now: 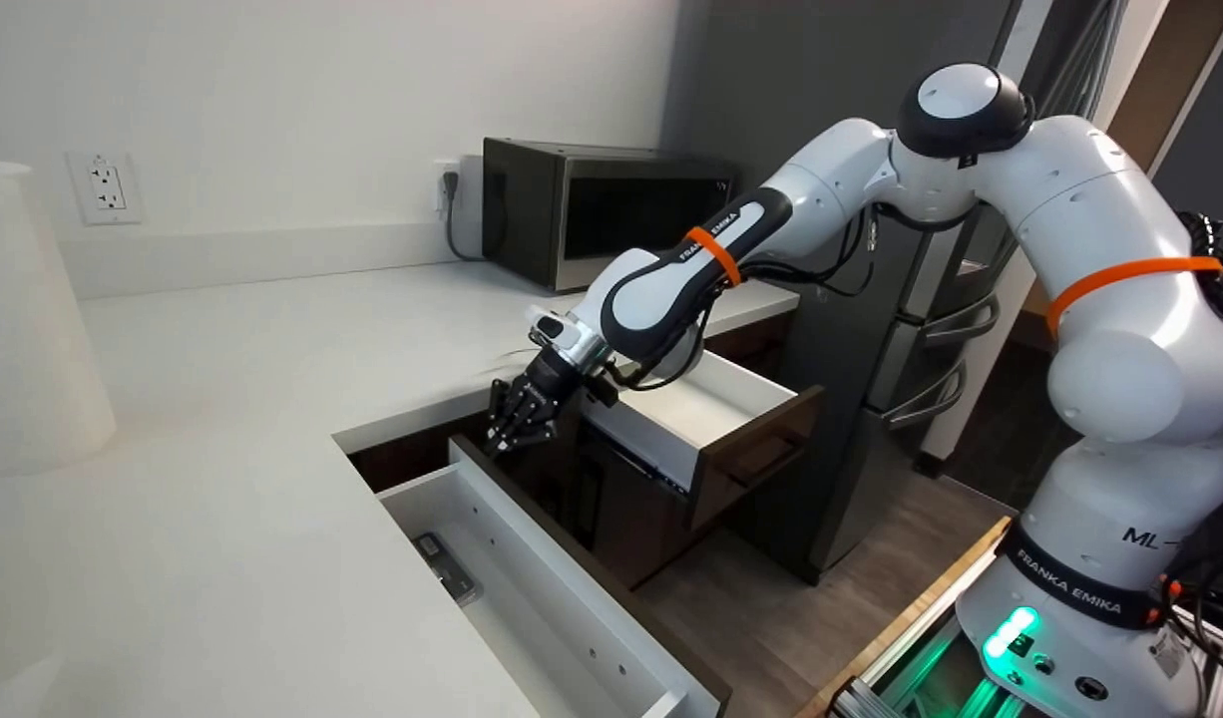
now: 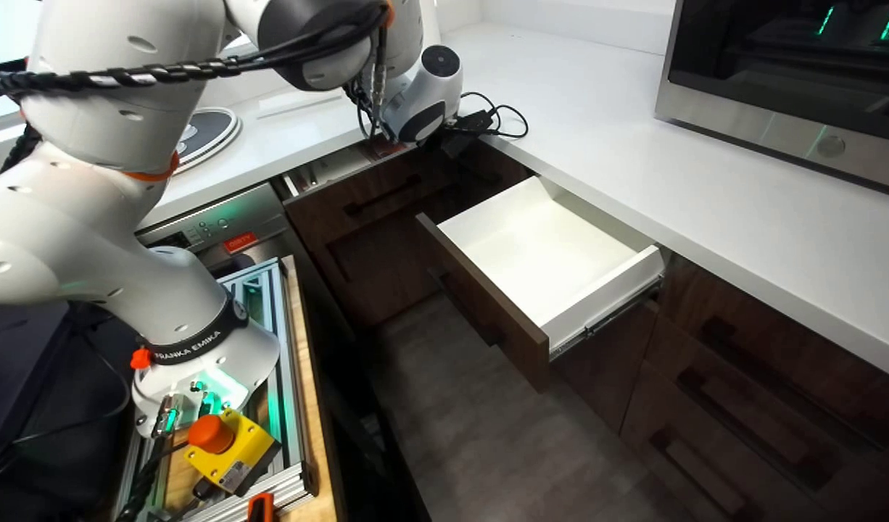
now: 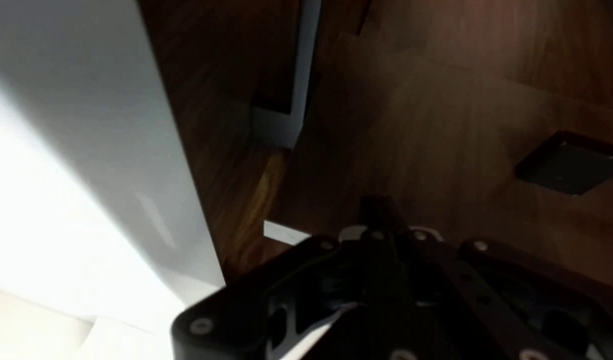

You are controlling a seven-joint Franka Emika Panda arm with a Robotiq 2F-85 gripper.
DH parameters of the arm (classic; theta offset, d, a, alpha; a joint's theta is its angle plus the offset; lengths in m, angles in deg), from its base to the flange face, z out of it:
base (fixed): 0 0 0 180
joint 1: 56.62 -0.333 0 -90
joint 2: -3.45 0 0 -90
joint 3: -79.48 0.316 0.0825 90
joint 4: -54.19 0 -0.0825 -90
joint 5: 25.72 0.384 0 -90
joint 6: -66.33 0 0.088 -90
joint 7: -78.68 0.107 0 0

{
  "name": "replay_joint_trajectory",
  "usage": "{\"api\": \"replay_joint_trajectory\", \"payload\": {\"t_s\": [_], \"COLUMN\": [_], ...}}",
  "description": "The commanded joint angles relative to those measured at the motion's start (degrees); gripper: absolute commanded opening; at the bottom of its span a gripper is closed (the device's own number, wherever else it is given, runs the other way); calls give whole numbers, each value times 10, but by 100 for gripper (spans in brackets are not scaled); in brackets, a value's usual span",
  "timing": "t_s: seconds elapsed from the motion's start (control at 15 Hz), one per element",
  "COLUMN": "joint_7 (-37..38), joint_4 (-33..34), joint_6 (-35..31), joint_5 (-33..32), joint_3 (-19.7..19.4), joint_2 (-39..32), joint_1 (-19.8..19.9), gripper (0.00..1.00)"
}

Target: Close the left drawer

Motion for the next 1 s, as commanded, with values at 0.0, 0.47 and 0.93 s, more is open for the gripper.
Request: {"api": "replay_joint_trajectory", "payload": {"t_s": [0.0, 0.47, 0.93], "joint_7": [-66, -87, -70], "joint_4": [79, 105, 90], "joint_6": [65, 90, 121], "joint_5": [-32, -5, 12], "joint_3": [60, 67, 73], "joint_2": [-103, -110, -105], "joint_1": [20, 6, 13], "gripper": [0, 1, 0]}}
